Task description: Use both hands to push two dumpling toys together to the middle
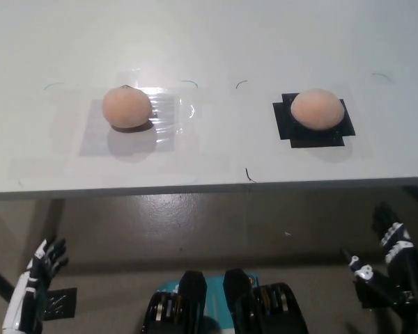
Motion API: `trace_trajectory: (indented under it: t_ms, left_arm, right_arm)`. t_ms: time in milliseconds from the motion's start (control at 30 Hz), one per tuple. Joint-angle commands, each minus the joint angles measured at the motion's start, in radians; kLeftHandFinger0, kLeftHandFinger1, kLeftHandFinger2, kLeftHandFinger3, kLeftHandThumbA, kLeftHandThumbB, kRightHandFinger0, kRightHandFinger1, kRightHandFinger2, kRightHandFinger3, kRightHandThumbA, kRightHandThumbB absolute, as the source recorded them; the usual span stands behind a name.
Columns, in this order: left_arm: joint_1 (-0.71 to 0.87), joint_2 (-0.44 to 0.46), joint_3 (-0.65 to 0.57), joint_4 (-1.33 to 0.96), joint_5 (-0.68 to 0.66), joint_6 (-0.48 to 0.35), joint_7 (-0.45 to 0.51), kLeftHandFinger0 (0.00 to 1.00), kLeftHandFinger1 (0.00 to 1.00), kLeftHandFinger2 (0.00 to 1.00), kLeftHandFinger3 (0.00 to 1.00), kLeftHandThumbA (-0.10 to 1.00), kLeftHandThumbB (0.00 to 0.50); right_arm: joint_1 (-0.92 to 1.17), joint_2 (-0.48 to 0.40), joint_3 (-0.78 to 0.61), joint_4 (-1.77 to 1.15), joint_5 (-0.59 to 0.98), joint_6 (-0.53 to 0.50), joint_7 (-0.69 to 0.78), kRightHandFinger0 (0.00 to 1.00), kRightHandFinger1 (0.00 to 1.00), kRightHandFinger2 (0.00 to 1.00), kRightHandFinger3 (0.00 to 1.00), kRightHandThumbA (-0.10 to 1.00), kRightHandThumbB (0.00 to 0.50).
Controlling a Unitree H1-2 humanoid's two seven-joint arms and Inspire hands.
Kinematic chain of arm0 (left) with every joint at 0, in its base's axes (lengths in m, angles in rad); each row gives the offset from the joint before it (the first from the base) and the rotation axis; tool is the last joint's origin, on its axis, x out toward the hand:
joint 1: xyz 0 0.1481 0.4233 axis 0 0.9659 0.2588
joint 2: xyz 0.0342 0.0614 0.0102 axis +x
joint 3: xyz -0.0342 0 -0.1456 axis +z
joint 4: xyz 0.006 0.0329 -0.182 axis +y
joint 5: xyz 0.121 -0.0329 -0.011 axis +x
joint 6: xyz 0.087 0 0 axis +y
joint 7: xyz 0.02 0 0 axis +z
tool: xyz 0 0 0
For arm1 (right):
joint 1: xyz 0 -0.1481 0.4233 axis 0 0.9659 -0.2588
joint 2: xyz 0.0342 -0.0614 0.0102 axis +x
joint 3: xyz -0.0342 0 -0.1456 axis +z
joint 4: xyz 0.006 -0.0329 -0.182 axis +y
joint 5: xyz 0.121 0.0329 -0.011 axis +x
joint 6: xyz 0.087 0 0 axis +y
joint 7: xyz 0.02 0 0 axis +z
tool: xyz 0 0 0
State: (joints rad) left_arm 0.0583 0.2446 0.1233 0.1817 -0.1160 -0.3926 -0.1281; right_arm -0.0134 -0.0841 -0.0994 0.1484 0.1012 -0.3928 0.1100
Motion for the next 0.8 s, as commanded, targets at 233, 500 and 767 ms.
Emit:
trace_trajectory:
  t_ms: [233, 500, 767]
  left_arm:
    - [0.061, 0.018, -0.003, -0.438, -0.142, 0.002, -0.033, 1.0, 1.0, 1.0, 1.0, 1.0, 0.291]
    - [-0.015, 0.036, 0.034, -0.569, -0.13, 0.072, 0.003, 1.0, 1.0, 1.0, 1.0, 1.0, 0.331]
    - [-0.182, 0.081, 0.076, -0.53, -0.105, 0.13, 0.008, 1.0, 1.0, 1.0, 1.0, 1.0, 0.303]
  right_arm:
    - [0.007, 0.024, -0.022, -0.259, 0.02, -0.077, -0.034, 0.89, 0.93, 1.0, 1.0, 0.93, 0.195]
    - [-0.066, -0.029, -0.038, -0.338, 0.066, 0.015, -0.022, 1.0, 1.0, 1.0, 1.0, 0.93, 0.203]
    - [-0.222, -0.09, -0.071, -0.275, 0.046, 0.075, -0.04, 1.0, 1.0, 1.0, 1.0, 1.0, 0.196]
